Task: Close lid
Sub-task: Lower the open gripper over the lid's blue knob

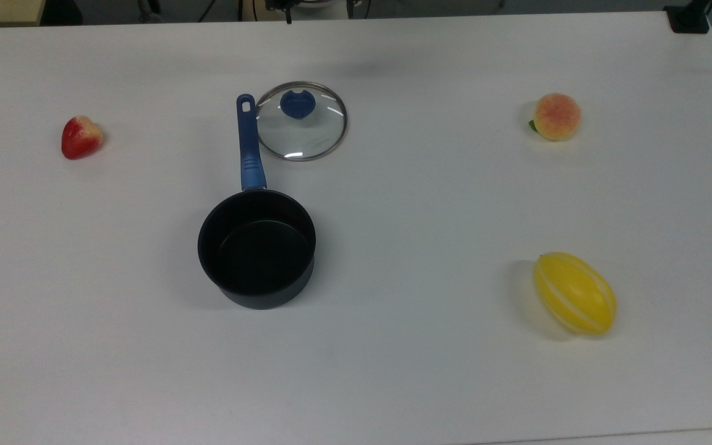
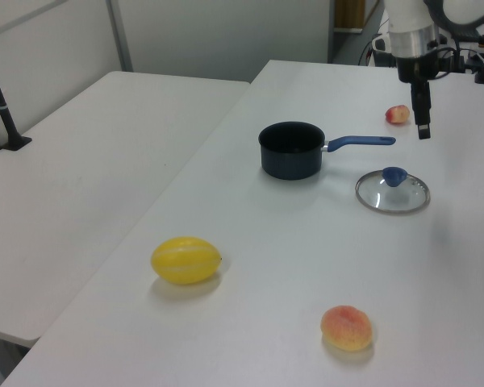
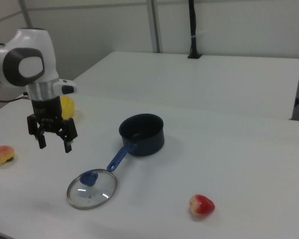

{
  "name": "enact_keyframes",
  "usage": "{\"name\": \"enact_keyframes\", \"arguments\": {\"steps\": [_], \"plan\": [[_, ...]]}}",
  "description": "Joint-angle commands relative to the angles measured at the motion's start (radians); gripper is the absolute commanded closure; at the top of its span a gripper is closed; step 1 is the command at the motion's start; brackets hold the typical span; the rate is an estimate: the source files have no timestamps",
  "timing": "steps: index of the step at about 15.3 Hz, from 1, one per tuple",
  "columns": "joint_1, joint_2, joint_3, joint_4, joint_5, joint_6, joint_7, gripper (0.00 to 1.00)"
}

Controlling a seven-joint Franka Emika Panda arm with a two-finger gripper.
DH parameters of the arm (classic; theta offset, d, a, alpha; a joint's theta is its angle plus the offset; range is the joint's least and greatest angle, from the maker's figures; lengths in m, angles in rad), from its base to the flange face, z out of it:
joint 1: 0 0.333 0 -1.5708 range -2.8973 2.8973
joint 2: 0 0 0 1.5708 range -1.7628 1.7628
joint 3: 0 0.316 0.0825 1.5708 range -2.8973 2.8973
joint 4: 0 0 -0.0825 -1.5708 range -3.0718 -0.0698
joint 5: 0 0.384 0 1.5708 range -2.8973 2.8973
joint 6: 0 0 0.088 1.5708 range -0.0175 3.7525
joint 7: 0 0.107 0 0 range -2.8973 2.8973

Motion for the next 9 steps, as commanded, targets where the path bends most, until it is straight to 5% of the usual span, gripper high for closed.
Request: {"name": "enact_keyframes", "arguments": {"steps": [1,3,9], "plan": [[0.007,-0.061,0.050,-0.168,-0.054,0.210,0.127,0.00],[0.005,-0.058,0.066,-0.237,-0.116,0.331,0.233,0.00],[-0.036,-0.018,0.057,-0.254,-0.124,0.478,0.261,0.00]]}}
